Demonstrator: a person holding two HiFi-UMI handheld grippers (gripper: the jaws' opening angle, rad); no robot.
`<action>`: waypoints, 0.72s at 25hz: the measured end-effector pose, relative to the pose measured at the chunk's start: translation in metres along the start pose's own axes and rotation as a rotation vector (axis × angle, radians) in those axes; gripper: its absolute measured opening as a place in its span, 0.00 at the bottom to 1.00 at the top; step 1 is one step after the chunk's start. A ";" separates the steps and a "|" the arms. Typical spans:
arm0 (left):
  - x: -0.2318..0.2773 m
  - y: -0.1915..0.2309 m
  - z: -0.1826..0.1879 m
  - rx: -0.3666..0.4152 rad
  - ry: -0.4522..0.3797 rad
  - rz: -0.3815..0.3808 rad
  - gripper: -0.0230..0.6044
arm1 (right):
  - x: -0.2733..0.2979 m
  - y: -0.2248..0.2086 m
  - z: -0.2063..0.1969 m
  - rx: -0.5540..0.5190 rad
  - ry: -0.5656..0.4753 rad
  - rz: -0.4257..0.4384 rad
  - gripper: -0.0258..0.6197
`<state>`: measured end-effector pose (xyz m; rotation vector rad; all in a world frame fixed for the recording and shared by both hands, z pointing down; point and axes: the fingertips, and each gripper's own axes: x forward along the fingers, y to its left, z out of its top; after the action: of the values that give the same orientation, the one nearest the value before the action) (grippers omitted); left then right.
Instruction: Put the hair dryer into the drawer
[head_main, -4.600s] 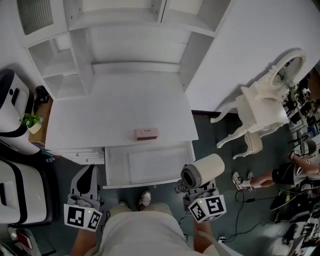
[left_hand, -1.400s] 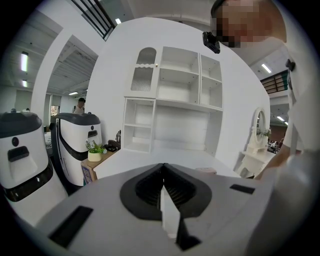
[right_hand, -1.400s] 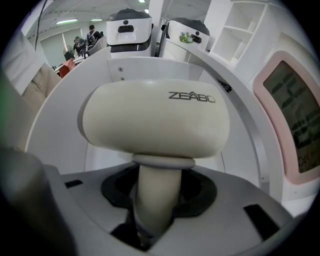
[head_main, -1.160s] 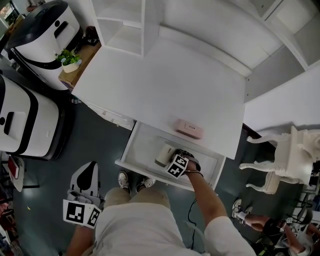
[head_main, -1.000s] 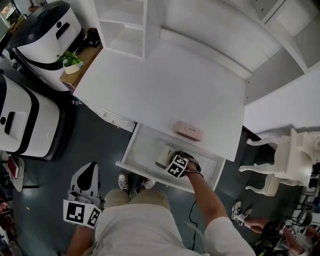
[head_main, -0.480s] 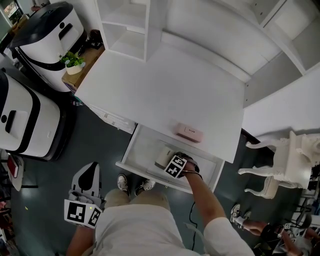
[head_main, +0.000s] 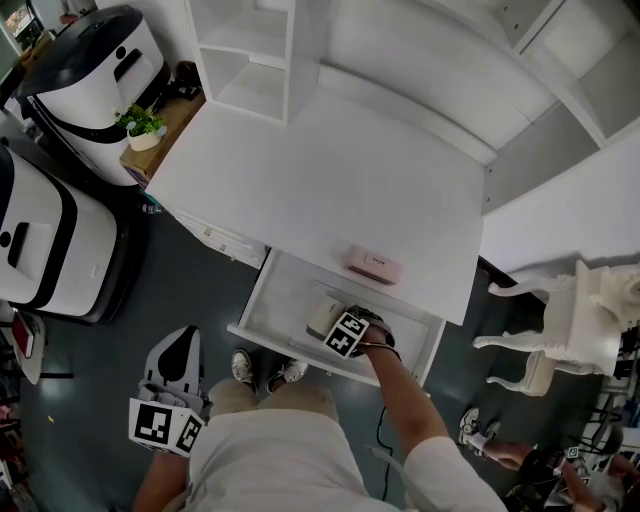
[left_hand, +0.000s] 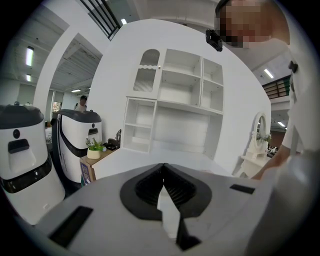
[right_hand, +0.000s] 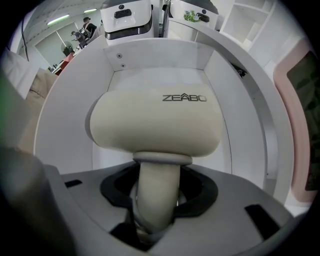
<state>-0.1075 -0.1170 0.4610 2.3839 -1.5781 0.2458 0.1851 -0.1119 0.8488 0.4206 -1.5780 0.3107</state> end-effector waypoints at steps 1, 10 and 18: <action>0.001 -0.001 0.001 0.001 -0.002 -0.004 0.06 | 0.000 0.000 0.000 -0.005 0.002 -0.006 0.33; 0.004 -0.004 0.000 -0.014 -0.004 -0.021 0.06 | -0.001 -0.001 -0.001 0.017 -0.011 -0.027 0.33; 0.007 -0.006 0.000 -0.021 -0.001 -0.034 0.06 | -0.001 -0.003 -0.009 0.047 0.026 0.009 0.40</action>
<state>-0.0991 -0.1208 0.4621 2.3924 -1.5317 0.2202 0.1947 -0.1107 0.8478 0.4448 -1.5498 0.3596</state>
